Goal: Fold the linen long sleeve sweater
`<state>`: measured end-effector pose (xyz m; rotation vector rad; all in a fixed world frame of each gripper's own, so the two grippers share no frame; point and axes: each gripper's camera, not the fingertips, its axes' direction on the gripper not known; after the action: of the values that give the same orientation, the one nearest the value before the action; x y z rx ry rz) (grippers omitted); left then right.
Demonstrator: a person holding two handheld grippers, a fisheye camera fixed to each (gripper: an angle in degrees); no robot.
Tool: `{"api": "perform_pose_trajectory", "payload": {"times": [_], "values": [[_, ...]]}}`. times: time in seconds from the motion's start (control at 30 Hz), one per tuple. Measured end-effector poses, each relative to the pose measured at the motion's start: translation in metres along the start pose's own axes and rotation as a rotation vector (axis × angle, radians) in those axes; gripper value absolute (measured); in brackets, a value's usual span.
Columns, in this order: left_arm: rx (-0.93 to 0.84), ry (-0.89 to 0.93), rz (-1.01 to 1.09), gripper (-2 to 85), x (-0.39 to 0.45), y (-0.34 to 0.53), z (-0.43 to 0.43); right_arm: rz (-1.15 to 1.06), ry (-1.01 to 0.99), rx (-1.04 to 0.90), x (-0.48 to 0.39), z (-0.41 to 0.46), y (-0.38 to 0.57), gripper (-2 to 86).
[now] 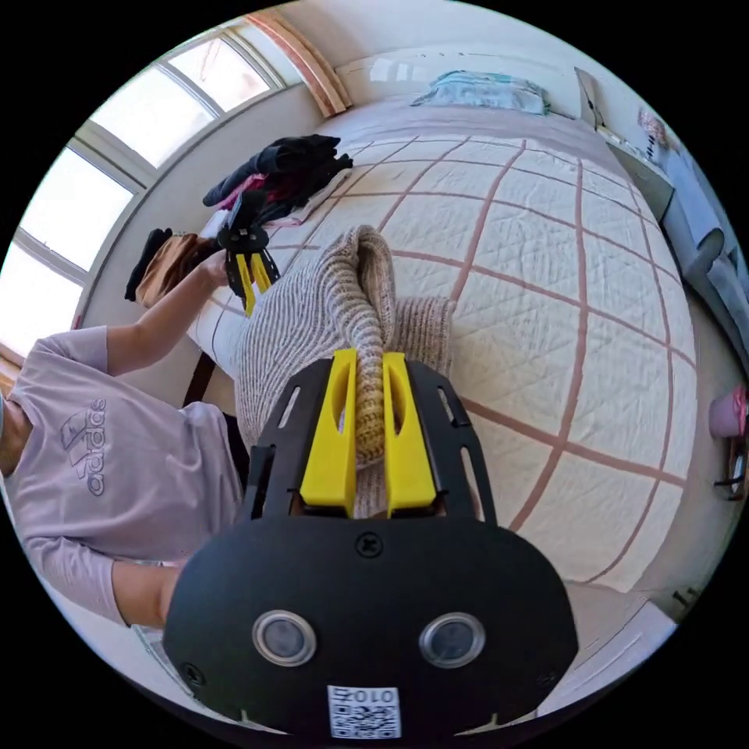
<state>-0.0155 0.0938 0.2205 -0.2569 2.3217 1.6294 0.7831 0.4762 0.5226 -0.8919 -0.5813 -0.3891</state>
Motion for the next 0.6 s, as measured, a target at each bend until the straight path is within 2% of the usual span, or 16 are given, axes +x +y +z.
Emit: {"api": "perform_pose_trajectory", "payload": {"times": [0.07,0.17,0.23,0.27,0.47,0.53,0.6], "values": [[0.029,0.005,-0.015,6.9,0.001,0.002,-0.001,0.147,-0.107,0.124,0.025,-0.021,0.032,5.3],[0.072,0.022,-0.022,6.4,0.003,-0.004,0.001,0.323,-0.187,0.001,0.072,0.022,0.046,5.7],[0.075,0.011,-0.104,6.5,-0.003,-0.009,0.004,0.396,-0.28,0.093,0.092,0.028,0.057,6.2],[0.083,0.008,-0.13,6.5,-0.004,-0.009,0.003,0.403,-0.286,0.149,0.095,0.026,0.061,6.4],[0.225,-0.218,-0.148,6.2,0.055,0.01,-0.025,0.396,-0.283,0.123,0.108,0.023,0.075,6.6],[0.274,-0.327,-0.079,6.0,0.104,0.005,-0.032,0.404,-0.301,0.136,0.115,0.023,0.083,6.3],[0.244,-0.393,-0.009,5.8,0.136,-0.014,-0.024,0.41,-0.301,0.151,0.12,0.023,0.09,6.2]]}}
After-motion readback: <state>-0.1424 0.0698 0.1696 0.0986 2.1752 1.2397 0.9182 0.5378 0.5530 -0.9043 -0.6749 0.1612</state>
